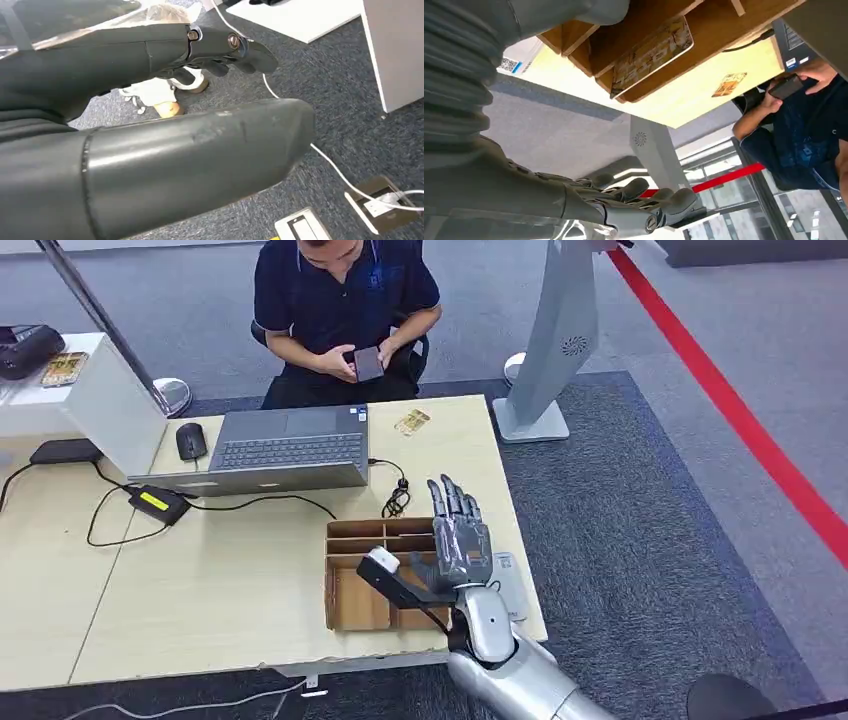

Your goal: Pass the card to the sensor for recognition and then transmit it.

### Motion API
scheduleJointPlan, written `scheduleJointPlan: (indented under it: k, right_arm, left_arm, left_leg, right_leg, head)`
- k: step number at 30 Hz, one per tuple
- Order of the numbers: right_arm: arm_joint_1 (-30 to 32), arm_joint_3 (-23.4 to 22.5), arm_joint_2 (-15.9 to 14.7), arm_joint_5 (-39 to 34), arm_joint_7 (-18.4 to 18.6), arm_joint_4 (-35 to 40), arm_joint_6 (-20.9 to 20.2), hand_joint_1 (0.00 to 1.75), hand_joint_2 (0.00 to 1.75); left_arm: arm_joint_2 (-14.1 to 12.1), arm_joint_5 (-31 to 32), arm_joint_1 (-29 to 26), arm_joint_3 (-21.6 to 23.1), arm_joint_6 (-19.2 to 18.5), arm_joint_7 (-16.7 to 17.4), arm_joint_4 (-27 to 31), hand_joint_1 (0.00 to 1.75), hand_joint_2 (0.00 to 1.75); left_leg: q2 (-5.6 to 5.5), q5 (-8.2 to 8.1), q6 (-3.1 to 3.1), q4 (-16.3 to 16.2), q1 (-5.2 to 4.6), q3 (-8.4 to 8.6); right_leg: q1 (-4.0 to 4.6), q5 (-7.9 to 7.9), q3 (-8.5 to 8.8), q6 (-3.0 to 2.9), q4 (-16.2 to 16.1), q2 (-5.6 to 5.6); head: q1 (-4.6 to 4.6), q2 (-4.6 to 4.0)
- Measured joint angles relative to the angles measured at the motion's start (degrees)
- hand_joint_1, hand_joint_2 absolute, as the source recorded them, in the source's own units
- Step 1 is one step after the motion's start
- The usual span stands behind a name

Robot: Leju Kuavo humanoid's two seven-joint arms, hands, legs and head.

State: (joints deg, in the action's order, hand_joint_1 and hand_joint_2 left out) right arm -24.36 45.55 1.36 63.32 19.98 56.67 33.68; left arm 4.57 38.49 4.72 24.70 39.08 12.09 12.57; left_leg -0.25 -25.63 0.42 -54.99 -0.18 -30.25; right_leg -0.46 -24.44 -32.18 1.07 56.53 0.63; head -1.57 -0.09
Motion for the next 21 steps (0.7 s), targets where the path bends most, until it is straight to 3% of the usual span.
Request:
scheduleJointPlan:
  k: [21]
  right_arm:
    - [0.0,0.0,0.0,0.0,0.0,0.0,0.0,0.07,1.75]
  left_arm:
    - [0.0,0.0,0.0,0.0,0.0,0.0,0.0,0.00,0.00]
  left_leg:
    - [0.00,0.00,0.00,0.0,0.00,0.00]
  right_leg:
    - [0.00,0.00,0.00,0.00,0.0,0.00]
  head:
    - [0.00,0.00]
